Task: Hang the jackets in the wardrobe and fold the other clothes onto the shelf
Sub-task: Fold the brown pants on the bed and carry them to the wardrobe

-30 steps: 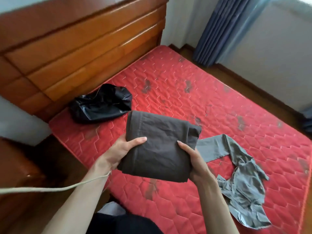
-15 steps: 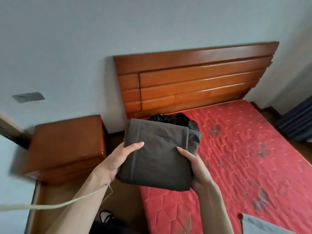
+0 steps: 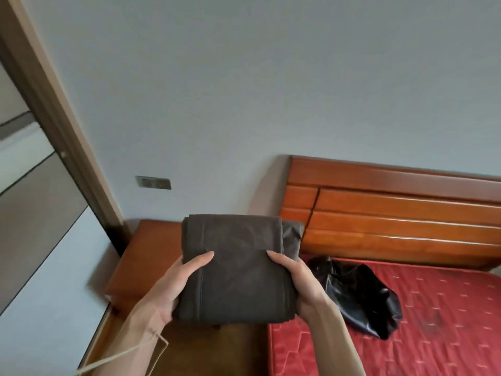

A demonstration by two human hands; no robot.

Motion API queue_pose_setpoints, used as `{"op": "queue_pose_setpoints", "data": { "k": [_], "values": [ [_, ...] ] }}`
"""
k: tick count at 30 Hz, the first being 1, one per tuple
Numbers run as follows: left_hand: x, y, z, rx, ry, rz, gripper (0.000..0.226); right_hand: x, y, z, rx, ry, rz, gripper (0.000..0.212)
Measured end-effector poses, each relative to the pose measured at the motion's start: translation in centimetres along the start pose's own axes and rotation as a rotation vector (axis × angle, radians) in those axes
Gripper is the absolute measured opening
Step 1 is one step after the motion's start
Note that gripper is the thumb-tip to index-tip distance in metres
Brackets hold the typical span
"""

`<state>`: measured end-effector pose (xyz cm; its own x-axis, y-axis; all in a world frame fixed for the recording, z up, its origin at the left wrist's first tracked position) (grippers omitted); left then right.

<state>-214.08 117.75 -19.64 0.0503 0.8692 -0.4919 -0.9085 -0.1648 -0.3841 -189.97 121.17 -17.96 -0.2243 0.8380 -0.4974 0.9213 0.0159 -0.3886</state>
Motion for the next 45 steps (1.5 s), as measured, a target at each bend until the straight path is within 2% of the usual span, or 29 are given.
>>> {"op": "queue_pose_setpoints", "data": {
  "k": [8,13,19,22,27,30,34,36,38,40,43,45],
  "values": [
    [1.4,8.0,6.3,-0.088,-0.068,0.160,0.039,7.7,-10.6,-0.4,-0.100,-0.067,-0.108,0.044],
    [3.2,12.4,9.7,-0.090,-0.089,0.209,0.079,12.2,-15.8,-0.8,-0.175,-0.127,-0.224,0.055],
    [5.4,17.2,14.0,-0.114,-0.079,0.329,0.037,18.9,-22.4,-0.8,-0.205,-0.213,-0.347,0.067],
    [7.2,19.0,16.4,-0.131,-0.107,0.388,0.037,22.8,-25.2,-1.2,-0.233,-0.236,-0.391,0.070],
    [10.9,21.9,19.6,-0.194,-0.080,0.487,0.045,28.6,-29.8,-3.4,-0.249,-0.248,-0.461,0.044],
    [13.0,23.4,21.7,-0.223,-0.075,0.524,0.055,32.3,-32.2,-4.5,-0.242,-0.281,-0.489,0.051],
    [15.1,25.9,25.0,-0.200,-0.090,0.586,0.054,36.0,-34.7,-4.9,-0.212,-0.310,-0.471,0.044],
    [15.9,27.0,26.8,-0.147,-0.097,0.598,0.043,37.6,-35.8,-4.6,-0.206,-0.323,-0.472,0.062],
    [17.1,29.0,28.6,-0.095,-0.150,0.658,0.044,39.4,-36.7,-4.2,-0.197,-0.329,-0.444,0.077],
    [18.5,31.6,30.3,0.041,-0.215,0.737,0.043,40.8,-37.7,-4.0,-0.161,-0.308,-0.398,0.069],
    [20.5,35.9,32.9,0.538,-0.339,0.875,0.026,41.8,-39.4,-3.9,-0.089,-0.278,-0.361,0.053],
    [21.8,38.4,34.9,1.105,-0.395,0.933,0.027,42.3,-40.1,-3.7,-0.046,-0.258,-0.338,0.051]
  ]
}}
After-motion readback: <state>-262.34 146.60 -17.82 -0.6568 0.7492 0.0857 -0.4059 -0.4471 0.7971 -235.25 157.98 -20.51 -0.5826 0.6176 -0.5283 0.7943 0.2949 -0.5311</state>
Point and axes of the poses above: each hand's wrist, its own x-axis towards the middle knuckle, its own y-axis out of the back of the hand, z = x × y, the point moved 3 cm from there along x, towards the middle knuckle, and after that the axes turned 1 degree about -z, right-handed, at the moved point
